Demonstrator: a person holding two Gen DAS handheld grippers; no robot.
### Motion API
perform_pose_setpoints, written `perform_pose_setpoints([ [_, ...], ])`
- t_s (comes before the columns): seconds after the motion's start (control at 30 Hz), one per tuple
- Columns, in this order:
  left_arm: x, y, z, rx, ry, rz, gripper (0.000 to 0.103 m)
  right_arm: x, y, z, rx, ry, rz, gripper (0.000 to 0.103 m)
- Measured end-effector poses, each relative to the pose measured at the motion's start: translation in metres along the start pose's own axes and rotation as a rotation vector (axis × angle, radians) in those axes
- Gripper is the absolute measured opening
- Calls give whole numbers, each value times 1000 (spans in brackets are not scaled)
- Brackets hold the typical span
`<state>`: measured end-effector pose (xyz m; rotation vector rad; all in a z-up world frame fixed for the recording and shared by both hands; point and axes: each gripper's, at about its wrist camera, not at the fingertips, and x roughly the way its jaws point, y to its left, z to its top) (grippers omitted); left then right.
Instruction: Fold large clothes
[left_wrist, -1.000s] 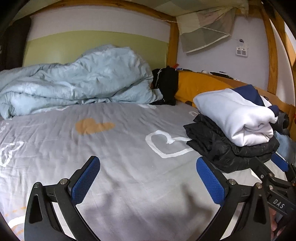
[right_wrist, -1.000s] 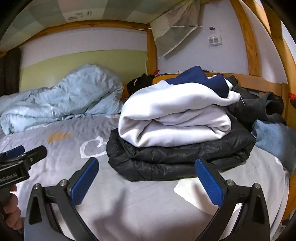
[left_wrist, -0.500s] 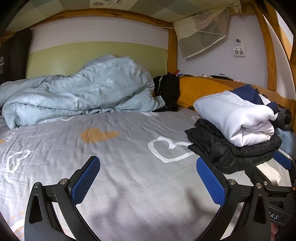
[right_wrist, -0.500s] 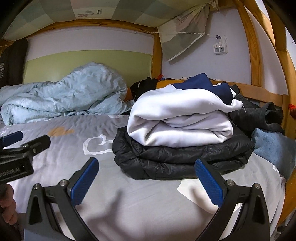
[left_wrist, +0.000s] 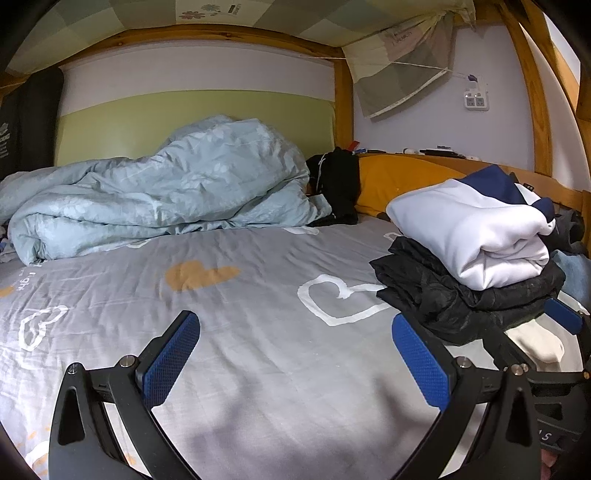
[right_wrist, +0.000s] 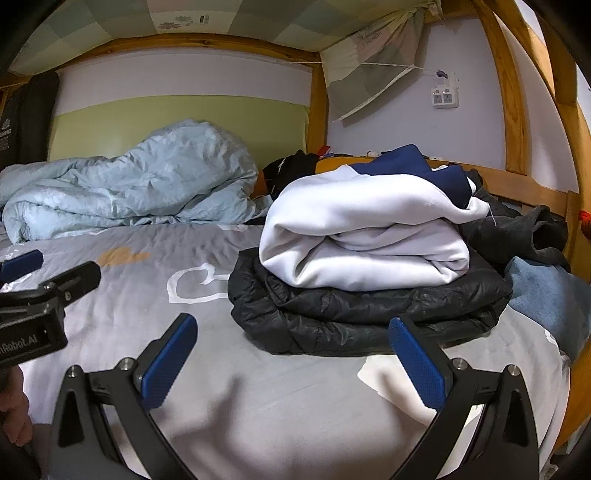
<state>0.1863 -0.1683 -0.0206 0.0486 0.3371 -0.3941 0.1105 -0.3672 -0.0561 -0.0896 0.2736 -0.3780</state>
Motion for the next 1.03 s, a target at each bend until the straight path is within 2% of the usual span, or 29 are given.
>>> perform_pose_setpoints([
  [1.03, 1, 1, -2, 0, 8, 1, 103, 1, 5, 1, -27, 0, 8, 103],
])
